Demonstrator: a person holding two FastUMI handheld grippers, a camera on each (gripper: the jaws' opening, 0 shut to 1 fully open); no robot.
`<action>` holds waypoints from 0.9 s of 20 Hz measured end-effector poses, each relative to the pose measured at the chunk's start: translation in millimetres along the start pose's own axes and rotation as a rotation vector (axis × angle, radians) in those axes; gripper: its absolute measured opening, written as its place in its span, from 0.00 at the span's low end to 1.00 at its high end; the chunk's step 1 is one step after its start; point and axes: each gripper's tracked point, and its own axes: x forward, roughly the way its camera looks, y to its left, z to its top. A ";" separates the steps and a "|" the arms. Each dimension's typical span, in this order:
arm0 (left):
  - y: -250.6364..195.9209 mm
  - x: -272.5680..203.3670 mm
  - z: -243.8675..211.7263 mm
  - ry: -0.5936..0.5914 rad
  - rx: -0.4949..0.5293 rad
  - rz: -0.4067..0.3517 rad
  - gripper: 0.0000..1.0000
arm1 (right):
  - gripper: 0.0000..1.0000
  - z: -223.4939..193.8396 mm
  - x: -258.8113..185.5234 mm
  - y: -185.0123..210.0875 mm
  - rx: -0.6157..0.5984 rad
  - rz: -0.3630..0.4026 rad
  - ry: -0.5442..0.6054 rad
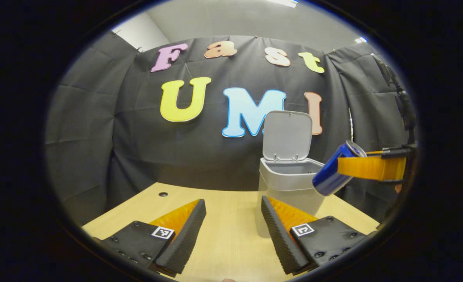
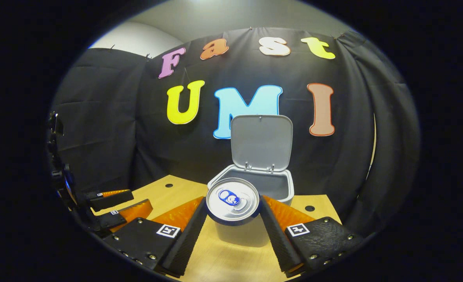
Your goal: Press the lid of the desktop garbage bin to open it, pick up the crumpled paper on the desktop and throw it into the bin, then pick up the pop can on the desktop and drop it into the bin, and finally close the garbage bin lid.
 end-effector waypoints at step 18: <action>5.2 3.6 -6.1 0.025 -0.025 0.032 0.93 | 0.84 3.1 76.8 -60.5 -0.125 -0.178 0.047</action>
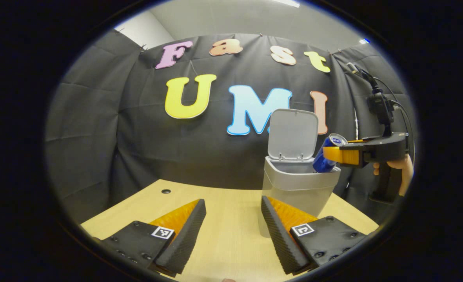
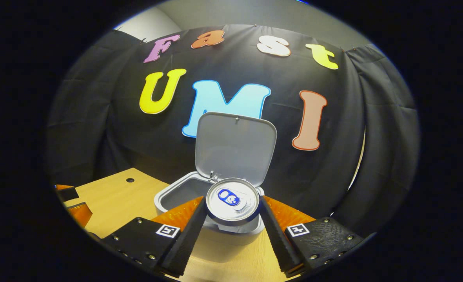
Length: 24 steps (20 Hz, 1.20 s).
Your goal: Press the lid of the desktop garbage bin to open it, pick up the crumpled paper on the desktop and throw it into the bin, then pick up the pop can on the desktop and drop it into the bin, and finally close the garbage bin lid.
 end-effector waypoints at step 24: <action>-8.9 -12.3 9.2 -0.025 0.017 -0.092 0.93 | 0.90 28.4 -3.7 -5.4 0.079 -0.039 -0.018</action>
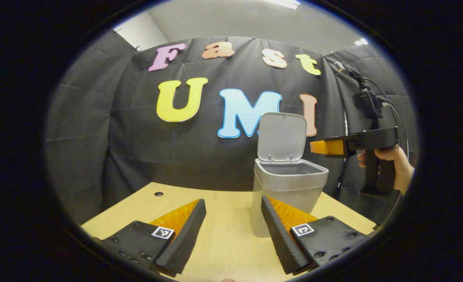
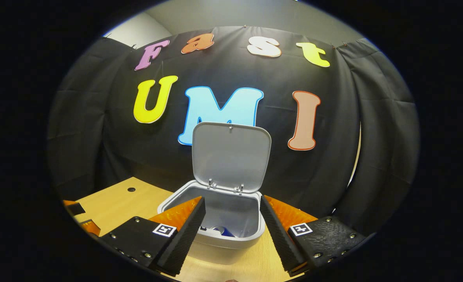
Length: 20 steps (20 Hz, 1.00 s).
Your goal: Press the lid of the desktop garbage bin to open it, pick up the crumpled paper on the desktop and throw it into the bin, then pick up the pop can on the desktop and drop it into the bin, and finally close the garbage bin lid.
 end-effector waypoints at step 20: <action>38.7 34.3 14.6 -0.031 -0.023 -0.137 0.96 | 0.90 141.9 95.9 -15.1 0.076 -0.166 -0.076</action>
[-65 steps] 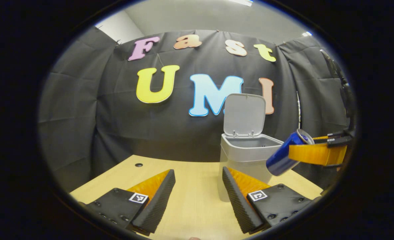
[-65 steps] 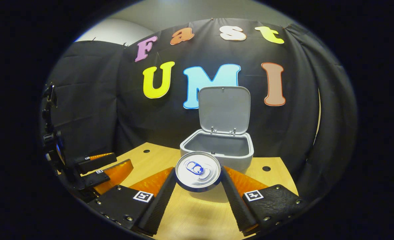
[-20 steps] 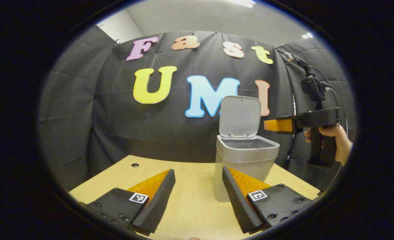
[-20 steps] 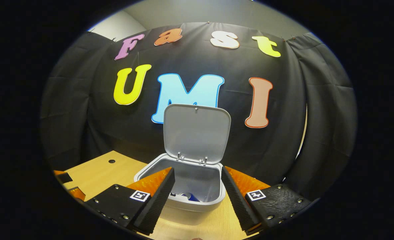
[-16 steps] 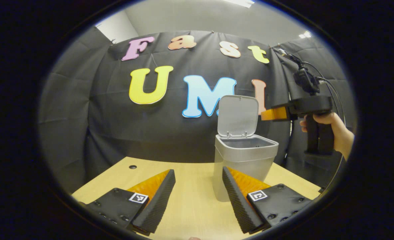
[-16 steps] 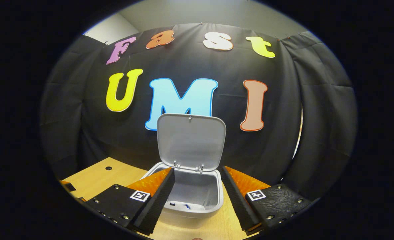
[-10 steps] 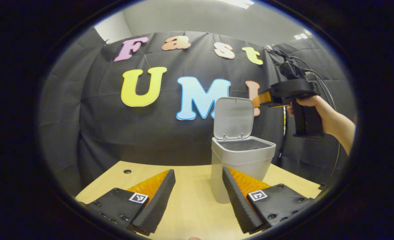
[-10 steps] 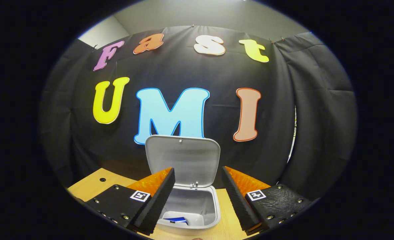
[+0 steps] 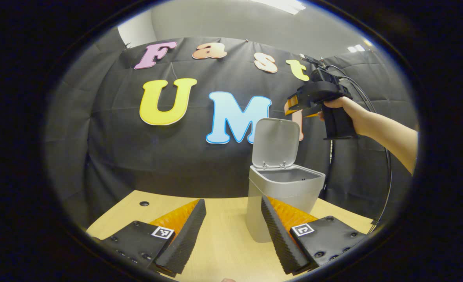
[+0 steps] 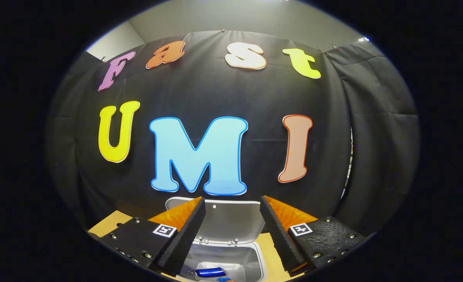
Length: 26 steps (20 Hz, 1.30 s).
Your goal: Press the lid of the desktop garbage bin to open it, pick up the crumpled paper on the desktop and throw it into the bin, then pick up the pop can on the desktop and drop it into the bin, and finally close the garbage bin lid.
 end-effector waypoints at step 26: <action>-32.6 -23.9 -18.6 0.018 -0.007 0.095 0.93 | 0.90 -37.9 -6.6 13.8 0.050 0.090 0.002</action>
